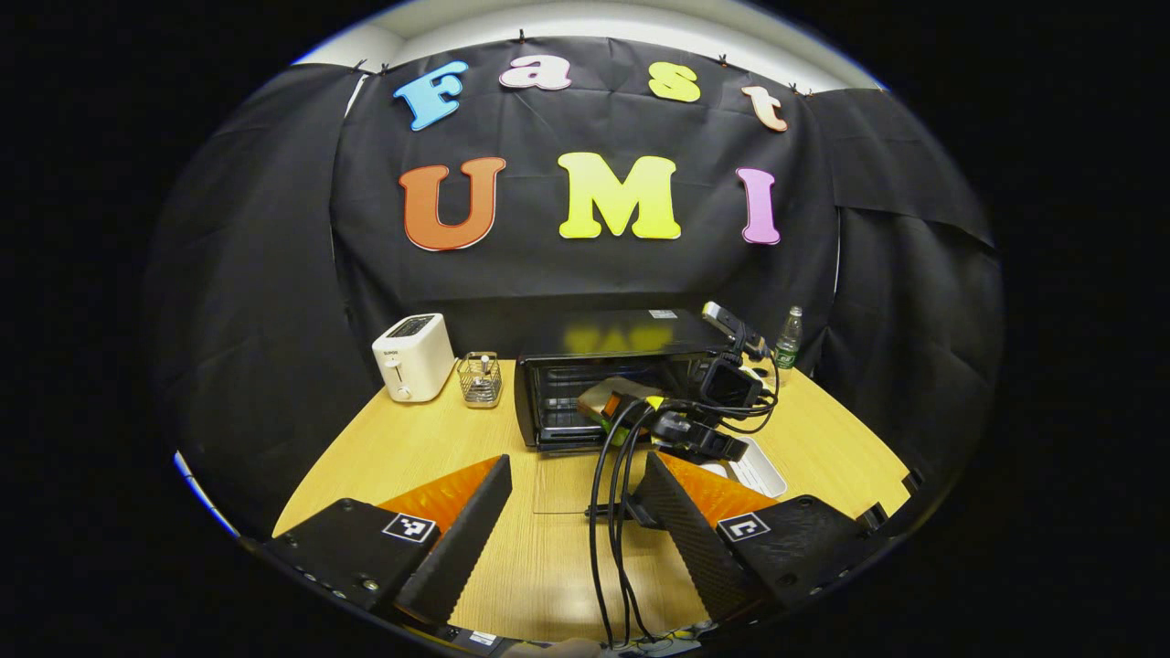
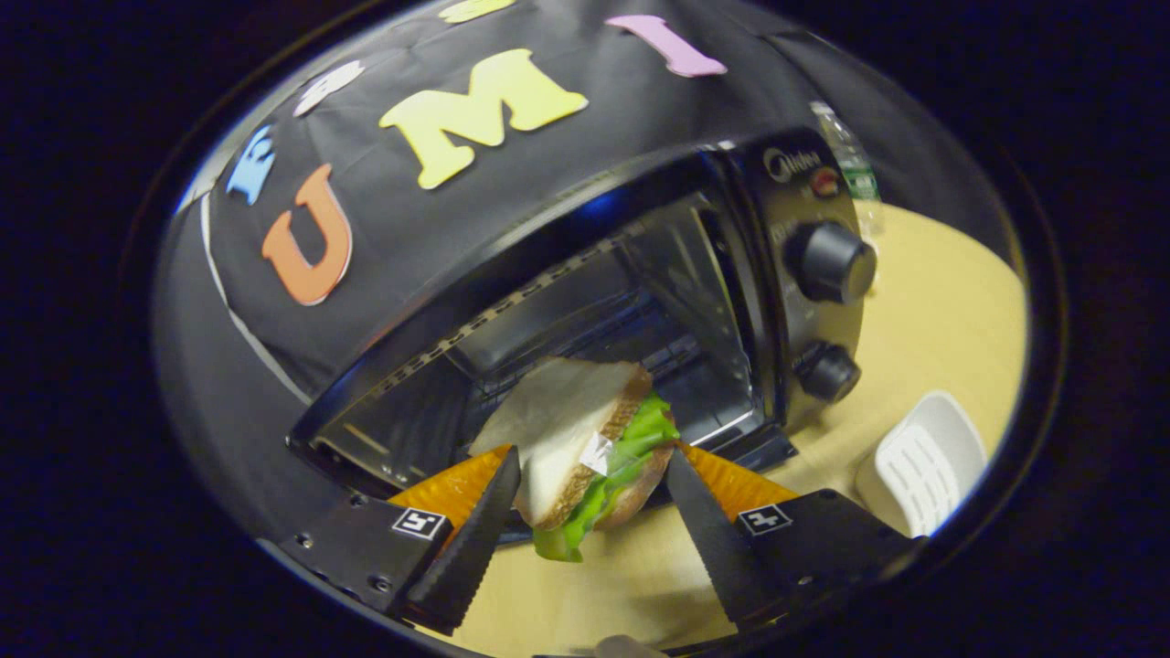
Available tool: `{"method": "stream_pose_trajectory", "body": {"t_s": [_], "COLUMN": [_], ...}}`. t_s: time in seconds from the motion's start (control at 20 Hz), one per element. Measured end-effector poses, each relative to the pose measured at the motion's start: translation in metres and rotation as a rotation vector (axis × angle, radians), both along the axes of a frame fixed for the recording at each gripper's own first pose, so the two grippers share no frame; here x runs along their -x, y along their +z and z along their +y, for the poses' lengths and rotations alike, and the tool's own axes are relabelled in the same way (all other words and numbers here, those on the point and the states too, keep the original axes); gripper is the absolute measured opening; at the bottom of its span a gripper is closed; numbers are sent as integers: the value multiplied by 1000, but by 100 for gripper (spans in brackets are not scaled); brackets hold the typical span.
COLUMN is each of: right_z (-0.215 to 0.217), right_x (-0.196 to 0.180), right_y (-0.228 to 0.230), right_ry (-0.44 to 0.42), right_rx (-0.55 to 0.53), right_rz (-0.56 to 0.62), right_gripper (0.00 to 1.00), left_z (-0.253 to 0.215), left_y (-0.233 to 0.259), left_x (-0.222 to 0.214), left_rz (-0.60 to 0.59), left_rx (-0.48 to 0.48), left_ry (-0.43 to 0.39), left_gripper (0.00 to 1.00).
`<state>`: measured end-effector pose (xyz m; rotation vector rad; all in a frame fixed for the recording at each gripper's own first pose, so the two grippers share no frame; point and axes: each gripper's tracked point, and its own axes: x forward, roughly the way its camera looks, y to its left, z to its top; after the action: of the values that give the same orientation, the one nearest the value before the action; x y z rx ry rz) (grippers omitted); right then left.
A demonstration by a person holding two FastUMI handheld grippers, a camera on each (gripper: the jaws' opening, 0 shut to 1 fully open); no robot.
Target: Open the electric oven with the left hand, put the food in, and close the electric oven.
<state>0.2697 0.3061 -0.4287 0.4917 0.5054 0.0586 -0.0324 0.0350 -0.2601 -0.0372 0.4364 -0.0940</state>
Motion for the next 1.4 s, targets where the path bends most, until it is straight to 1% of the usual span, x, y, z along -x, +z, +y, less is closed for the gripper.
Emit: {"method": "stream_pose_trajectory", "body": {"t_s": [0.05, 0.1, 0.25, 0.35, 0.4, 0.45, 0.5, 0.6, 0.65, 0.7, 0.75, 0.8, 0.85, 0.9, 0.95, 1.05, 1.2, 1.3, 1.4], "right_z": [1, 1, -1, -1, -2, -4, -4, -5, -6, -3, 2, 8, 3, -9, -13, -10, -22, -28, -42], "right_x": [1, 2, 3, 7, 8, 7, 8, 10, 5, 1, 4, 15, 13, 8, 8, 11, 15, 20, 29], "right_y": [-1, 0, -2, -1, 0, -3, -7, -1, 2, 0, -8, -6, -1, 4, -1, 0, 6, 14, 27], "right_ry": [26, 45, 65, 68, 62, 59, 67, 65, 44, 49, 74, 110, 99, 55, 50, 72, 58, 58, 54], "right_rx": [54, 99, 131, 88, 68, 53, 43, 25, 18, 15, 4, -23, -25, 1, 13, 4, 24, 16, 47], "right_rz": [-13, -17, -19, -11, -16, -6, 5, -1, -22, -9, 44, 50, 17, -13, 2, 12, -4, -15, -49], "right_gripper": [96, 96, 97, 98, 100, 100, 96, 97, 100, 96, 95, 96, 100, 100, 95, 96, 96, 96, 96], "left_z": [1, 1, 3, 3, 3, 3, 3, 4, 2, 1, 1, -1, -2, -3, -3, -4, -4, -2, -2], "left_y": [0, -2, -2, 0, -1, -2, -2, -3, -4, -5, -5, -7, -6, -5, -3, 0, 1, 0, -5], "left_x": [-1, 0, -1, -1, -2, -3, -3, -2, -2, -2, -2, -1, -1, 0, 0, -1, -2, -5, -8], "left_rz": [-2, 0, -2, -9, -10, -10, -11, -10, -8, -5, -3, -1, -4, -5, -9, -20, -31, -46, -61], "left_rx": [-1, 0, 6, 9, 9, 10, 12, 14, 16, 15, 14, 13, 17, 23, 25, 14, 13, 7, 1], "left_ry": [2, 5, 14, 16, 16, 16, 16, 18, 15, 14, 11, 9, 8, 6, 4, 2, 2, 3, 3], "left_gripper": [96, 96, 96, 96, 96, 96, 96, 96, 96, 96, 96, 96, 96, 96, 96, 96, 96, 96, 96]}}
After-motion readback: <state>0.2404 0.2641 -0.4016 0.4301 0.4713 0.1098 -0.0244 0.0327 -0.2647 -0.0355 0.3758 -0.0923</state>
